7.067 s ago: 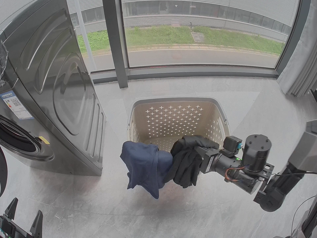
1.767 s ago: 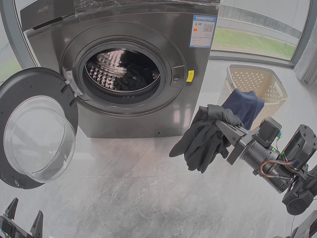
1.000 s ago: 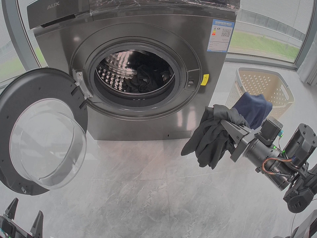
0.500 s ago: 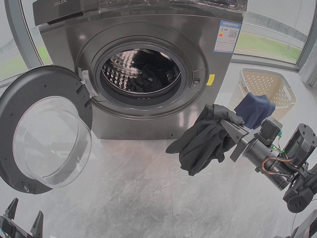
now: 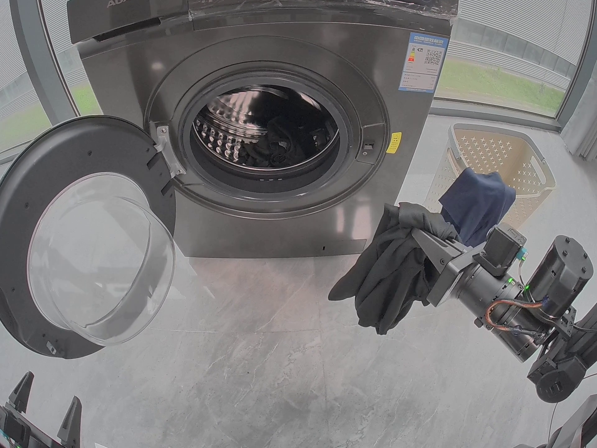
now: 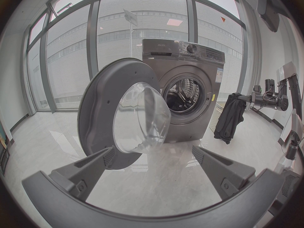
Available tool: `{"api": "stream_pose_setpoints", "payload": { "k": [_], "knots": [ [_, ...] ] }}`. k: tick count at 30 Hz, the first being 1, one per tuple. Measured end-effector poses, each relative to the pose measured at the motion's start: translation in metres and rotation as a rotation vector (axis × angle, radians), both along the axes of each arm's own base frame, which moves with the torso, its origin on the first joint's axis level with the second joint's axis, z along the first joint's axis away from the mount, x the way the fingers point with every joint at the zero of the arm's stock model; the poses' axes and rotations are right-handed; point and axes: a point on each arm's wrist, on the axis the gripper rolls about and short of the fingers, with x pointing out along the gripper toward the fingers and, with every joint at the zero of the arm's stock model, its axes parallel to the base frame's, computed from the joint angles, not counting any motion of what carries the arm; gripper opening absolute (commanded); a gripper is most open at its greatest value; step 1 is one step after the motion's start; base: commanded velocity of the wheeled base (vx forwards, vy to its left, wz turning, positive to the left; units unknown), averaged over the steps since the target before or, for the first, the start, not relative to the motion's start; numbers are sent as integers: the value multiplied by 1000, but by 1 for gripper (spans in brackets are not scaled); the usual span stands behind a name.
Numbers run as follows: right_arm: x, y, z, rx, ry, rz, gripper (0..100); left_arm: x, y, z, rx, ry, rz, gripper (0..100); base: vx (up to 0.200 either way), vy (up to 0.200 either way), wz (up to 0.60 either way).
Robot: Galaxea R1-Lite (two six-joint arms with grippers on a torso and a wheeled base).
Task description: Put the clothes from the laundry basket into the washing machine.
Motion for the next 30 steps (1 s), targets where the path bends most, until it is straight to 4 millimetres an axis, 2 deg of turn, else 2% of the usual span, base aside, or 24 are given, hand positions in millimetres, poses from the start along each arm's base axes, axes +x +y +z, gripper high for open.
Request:
{"api": "stream_pose_setpoints", "payload": {
  "k": [8, 15, 20, 25, 30],
  "knots": [
    [4, 6, 2, 9, -11, 9, 0, 0, 0, 0, 7, -1, -2, 100, 0, 0, 0],
    [7, 22, 12, 42, -47, 51, 0, 0, -1, 3, 19, -29, -15, 100, 0, 0, 0],
    [12, 36, 14, 66, -55, 64, 0, -6, -2, 27, -12, -144, -98, 100, 0, 0, 0],
    [18, 51, 17, 88, -66, 70, 0, -5, -5, 47, -38, -143, -223, 100, 0, 0, 0],
    [27, 66, 18, 103, -63, 82, 0, 15, -9, 67, -51, -43, -412, 100, 0, 0, 0]
  ]
}}
